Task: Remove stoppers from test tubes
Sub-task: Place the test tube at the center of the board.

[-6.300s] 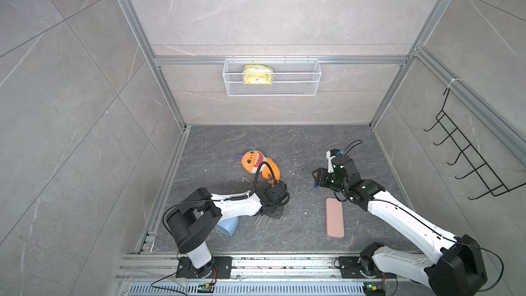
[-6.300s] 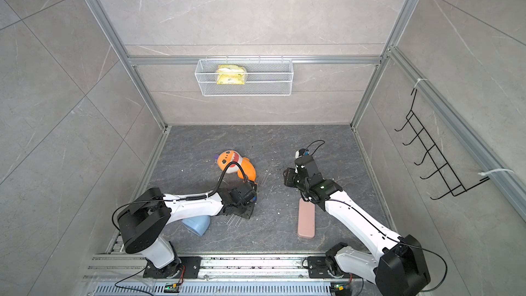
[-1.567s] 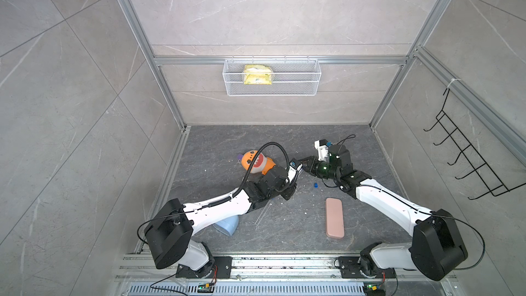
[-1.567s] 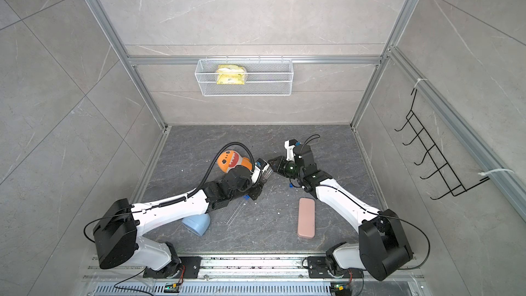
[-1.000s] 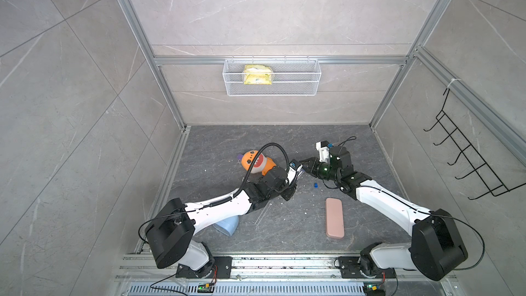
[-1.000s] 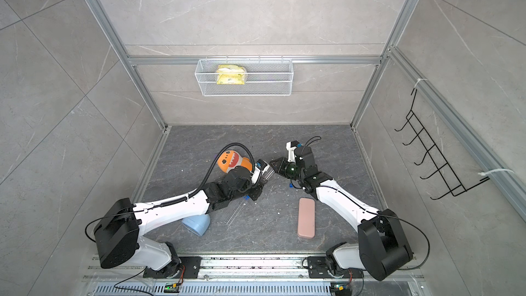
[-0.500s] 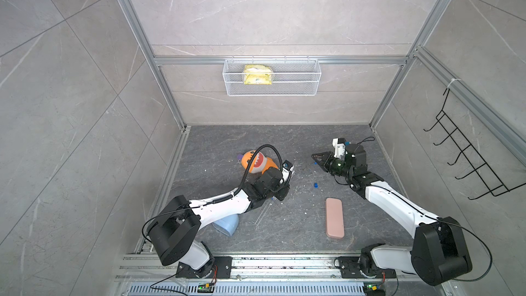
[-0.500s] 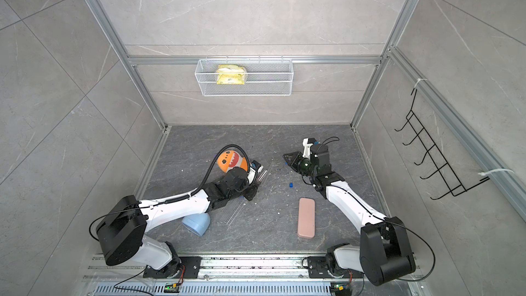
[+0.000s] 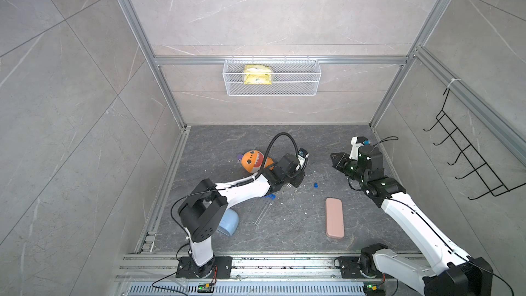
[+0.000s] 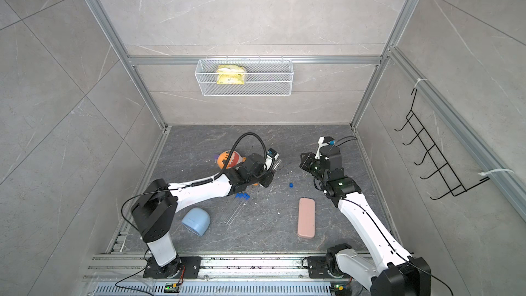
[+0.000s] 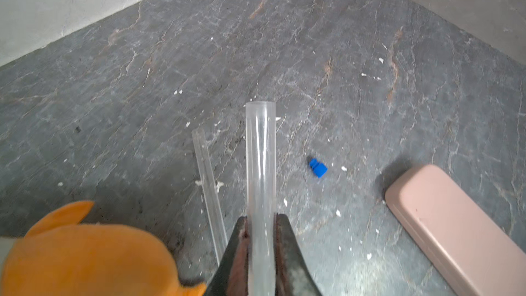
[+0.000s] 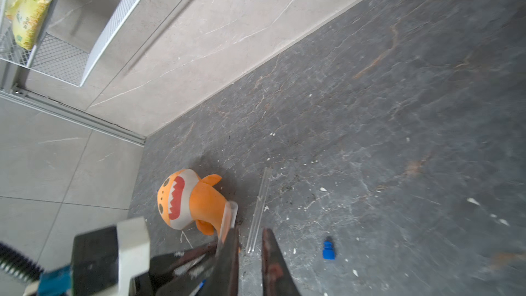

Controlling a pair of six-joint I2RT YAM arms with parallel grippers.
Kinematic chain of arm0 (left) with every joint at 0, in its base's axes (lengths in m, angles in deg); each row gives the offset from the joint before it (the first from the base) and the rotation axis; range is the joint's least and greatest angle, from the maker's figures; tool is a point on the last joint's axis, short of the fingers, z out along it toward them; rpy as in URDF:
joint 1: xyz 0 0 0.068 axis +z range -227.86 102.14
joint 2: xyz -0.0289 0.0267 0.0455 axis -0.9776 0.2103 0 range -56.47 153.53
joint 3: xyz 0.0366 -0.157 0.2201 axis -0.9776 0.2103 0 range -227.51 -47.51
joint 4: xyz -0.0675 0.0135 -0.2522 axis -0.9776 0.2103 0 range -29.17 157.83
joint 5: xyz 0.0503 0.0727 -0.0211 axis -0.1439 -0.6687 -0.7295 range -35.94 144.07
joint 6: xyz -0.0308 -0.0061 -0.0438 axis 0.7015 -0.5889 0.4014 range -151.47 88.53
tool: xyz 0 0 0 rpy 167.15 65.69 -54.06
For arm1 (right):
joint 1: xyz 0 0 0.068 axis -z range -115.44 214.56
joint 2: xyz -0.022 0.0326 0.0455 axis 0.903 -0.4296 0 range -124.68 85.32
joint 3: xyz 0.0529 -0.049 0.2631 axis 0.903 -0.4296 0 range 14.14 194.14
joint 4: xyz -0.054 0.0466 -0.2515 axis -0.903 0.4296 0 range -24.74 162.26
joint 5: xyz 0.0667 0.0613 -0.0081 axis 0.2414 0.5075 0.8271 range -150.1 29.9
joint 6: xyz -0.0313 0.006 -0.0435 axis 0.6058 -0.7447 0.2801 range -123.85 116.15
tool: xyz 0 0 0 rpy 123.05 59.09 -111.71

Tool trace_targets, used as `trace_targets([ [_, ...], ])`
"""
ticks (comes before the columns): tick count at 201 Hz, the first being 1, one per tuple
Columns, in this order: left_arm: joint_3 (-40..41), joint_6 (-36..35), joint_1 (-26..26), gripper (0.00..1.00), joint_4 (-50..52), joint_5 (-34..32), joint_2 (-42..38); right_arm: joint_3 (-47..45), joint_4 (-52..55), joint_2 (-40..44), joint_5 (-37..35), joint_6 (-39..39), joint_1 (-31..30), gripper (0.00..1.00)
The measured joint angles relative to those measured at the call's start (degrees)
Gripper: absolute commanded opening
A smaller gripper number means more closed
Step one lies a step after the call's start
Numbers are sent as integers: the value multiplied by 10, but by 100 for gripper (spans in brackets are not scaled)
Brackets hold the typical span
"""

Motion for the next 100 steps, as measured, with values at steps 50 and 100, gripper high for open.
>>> trace_targets([
  [50, -141, 36, 17, 0, 74, -46, 106, 0, 35, 18, -21, 17, 0, 0],
  [100, -244, 69, 73, 0, 142, -69, 178, -4, 37, 17, -13, 18, 0, 0],
])
